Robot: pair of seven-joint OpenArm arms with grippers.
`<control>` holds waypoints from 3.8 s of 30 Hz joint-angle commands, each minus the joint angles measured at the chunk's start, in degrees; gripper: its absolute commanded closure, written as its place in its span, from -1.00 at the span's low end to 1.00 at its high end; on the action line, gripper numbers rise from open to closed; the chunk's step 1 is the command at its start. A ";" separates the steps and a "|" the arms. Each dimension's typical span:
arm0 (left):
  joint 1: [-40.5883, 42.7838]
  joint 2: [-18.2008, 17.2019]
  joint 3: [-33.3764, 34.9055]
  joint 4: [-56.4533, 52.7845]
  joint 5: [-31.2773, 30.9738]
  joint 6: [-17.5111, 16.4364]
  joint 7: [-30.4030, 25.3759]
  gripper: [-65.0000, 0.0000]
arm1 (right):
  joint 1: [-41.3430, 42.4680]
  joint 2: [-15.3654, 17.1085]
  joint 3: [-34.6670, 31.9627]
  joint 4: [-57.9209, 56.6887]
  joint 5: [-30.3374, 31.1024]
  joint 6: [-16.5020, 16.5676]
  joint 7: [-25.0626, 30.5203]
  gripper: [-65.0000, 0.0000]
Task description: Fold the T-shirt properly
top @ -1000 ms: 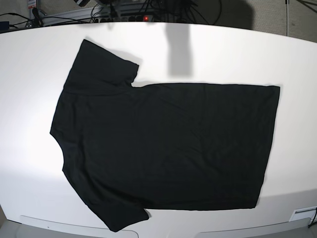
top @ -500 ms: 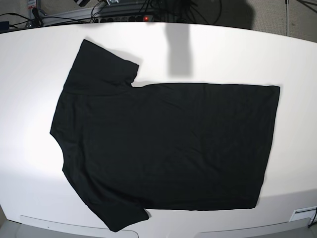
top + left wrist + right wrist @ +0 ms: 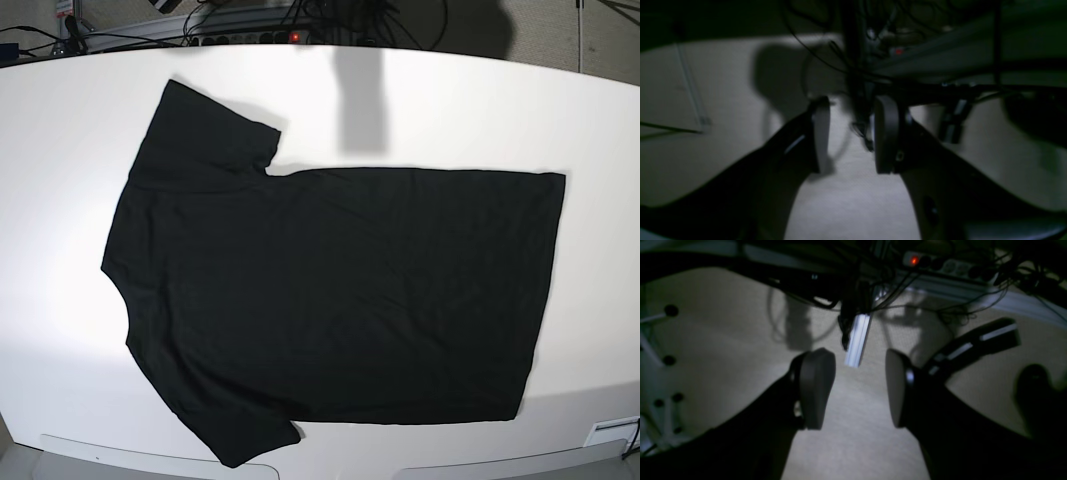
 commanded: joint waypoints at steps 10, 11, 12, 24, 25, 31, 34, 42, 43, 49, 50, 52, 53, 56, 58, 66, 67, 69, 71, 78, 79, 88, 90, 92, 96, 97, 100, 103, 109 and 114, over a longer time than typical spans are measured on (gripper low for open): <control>2.45 -10.08 -0.28 18.21 -6.01 -0.20 3.82 0.34 | -8.09 0.33 12.00 27.93 0.52 0.42 -5.44 0.11; 2.01 -10.91 -0.28 19.69 -5.95 -0.20 4.04 0.34 | -7.23 0.33 13.20 30.18 0.50 0.42 -5.86 0.11; 1.44 -11.80 -0.28 21.14 -5.90 -0.17 4.33 0.34 | -5.97 0.37 14.32 32.13 0.52 0.39 -7.10 0.11; -10.91 -19.37 -0.20 26.34 20.96 -10.60 5.01 0.34 | 15.15 10.80 15.21 35.67 0.09 8.85 -15.45 0.11; -12.07 -19.98 -0.20 26.32 22.23 -10.93 5.03 0.34 | 16.15 11.65 15.19 35.65 0.11 9.46 -15.43 0.11; -17.07 -24.74 -0.11 25.42 25.57 -12.41 3.78 0.34 | 19.12 15.21 14.56 35.43 0.09 9.73 -15.45 0.11; -19.32 -27.23 0.37 23.78 25.77 -12.39 0.87 0.34 | 19.69 15.15 14.56 35.43 0.11 9.62 -15.50 0.11; -31.85 -33.48 10.54 10.19 27.08 -12.37 0.52 0.34 | 19.67 14.49 14.56 35.43 0.13 9.62 -16.96 0.11; -33.81 -33.90 12.07 8.17 28.15 -12.33 0.55 0.34 | 19.67 13.97 14.62 35.43 0.09 9.60 -16.98 0.11; -43.41 -35.54 18.12 -2.67 29.59 -12.31 0.37 0.34 | 19.67 9.75 14.62 35.43 0.09 9.57 -16.98 0.11; -44.54 -35.56 18.60 -4.13 29.62 -12.31 0.07 0.34 | 19.67 9.25 14.62 35.43 0.09 9.60 -16.98 0.11; -46.66 -35.56 19.32 -6.78 29.62 -12.33 -0.39 0.34 | 19.67 9.18 14.62 35.43 0.09 9.60 -16.98 0.11; -47.56 -35.54 19.63 -8.04 29.62 -12.31 -0.57 0.34 | 19.67 9.16 14.62 35.43 0.07 9.57 -17.00 0.11; -49.90 -35.56 20.72 -11.15 29.70 -12.35 -0.79 0.34 | 19.67 9.16 14.62 35.43 0.07 9.57 -17.03 0.11; -50.97 -35.56 21.77 -12.76 30.14 -12.35 -0.76 0.34 | 19.67 9.18 14.62 35.43 0.09 9.57 -17.31 0.11; -51.71 -35.54 27.89 -17.05 33.53 -12.37 -0.44 0.42 | 19.67 9.25 14.62 35.43 0.09 9.60 -17.38 0.11; -51.74 -35.54 28.68 -17.25 33.51 -12.37 0.20 0.55 | 19.67 9.40 14.62 35.43 0.09 9.60 -17.38 0.11; -51.56 -35.54 29.81 -17.29 33.44 -12.37 1.68 0.98 | 19.67 9.55 14.62 35.43 0.04 9.60 -17.40 0.11; -51.17 -35.50 30.21 -17.29 32.15 -12.33 3.78 1.00 | 19.67 9.64 14.62 35.43 0.02 9.62 -17.38 0.11; -50.82 -35.36 30.21 -17.27 19.80 -12.33 10.80 1.00 | 19.61 16.00 14.60 35.08 -3.23 9.64 -17.25 0.10; -50.82 -35.36 30.21 -17.27 18.43 -12.33 11.63 1.00 | 19.61 17.20 14.60 34.47 -3.63 9.64 -16.65 0.10; -50.80 -34.73 30.21 -17.14 13.40 -12.11 12.48 1.00 | 20.41 28.92 6.86 21.90 -23.39 9.53 -3.32 0.10; -50.82 -34.38 30.21 -17.09 13.42 -11.54 13.53 1.00 | 22.12 30.91 3.76 20.26 -27.26 9.22 -2.27 0.10; -50.82 -34.03 30.21 -17.05 13.42 -10.23 14.67 1.00 | 24.76 32.48 0.13 18.40 -28.96 8.20 -2.29 0.10; -50.82 -33.94 30.21 -16.96 13.44 -9.09 16.02 1.00 | 31.08 34.99 -7.48 12.96 -31.54 7.06 -2.75 0.11; -50.82 -33.94 30.21 -16.94 13.44 -9.09 16.02 1.00 | 32.44 35.58 -9.27 11.52 -31.95 7.04 -2.75 0.10; -50.82 -33.94 30.21 -16.96 13.42 -9.07 16.02 1.00 | 36.28 37.20 -14.19 7.78 -33.62 6.99 -2.75 0.11; -50.93 -33.92 30.18 -16.96 13.42 -8.02 16.02 1.00 | 40.13 38.07 -18.29 5.16 -33.62 6.99 -2.84 0.11; -50.95 -33.94 30.18 -16.96 13.42 -5.62 16.04 1.00 | 46.40 38.03 -25.66 1.70 -33.59 6.99 -2.97 0.11; -50.97 -33.94 30.18 -16.96 13.42 -5.62 16.04 1.00 | 49.37 37.75 -28.65 1.57 -32.04 7.02 -3.61 0.11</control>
